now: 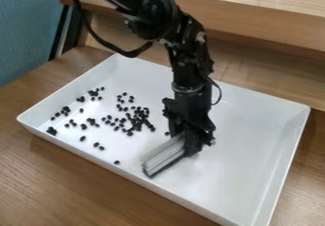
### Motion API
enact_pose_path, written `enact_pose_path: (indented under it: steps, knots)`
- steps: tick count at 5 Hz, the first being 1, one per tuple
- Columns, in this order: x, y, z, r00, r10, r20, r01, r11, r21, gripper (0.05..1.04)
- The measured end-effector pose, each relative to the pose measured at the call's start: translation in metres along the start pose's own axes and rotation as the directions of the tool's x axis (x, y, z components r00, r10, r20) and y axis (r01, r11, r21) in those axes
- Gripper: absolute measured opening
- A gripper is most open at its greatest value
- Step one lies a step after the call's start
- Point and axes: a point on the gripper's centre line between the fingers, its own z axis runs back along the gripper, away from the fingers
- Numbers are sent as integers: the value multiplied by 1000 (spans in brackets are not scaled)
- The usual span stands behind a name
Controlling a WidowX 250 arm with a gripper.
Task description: Sweep into pile
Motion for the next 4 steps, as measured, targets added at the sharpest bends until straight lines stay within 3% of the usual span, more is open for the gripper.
enact_pose_path:
  steps: [2,4]
  knots:
    - [-22,40,2,998,62,-22,-61,997,52,398]
    - [-25,65,5,996,90,-5,-89,994,60,398]
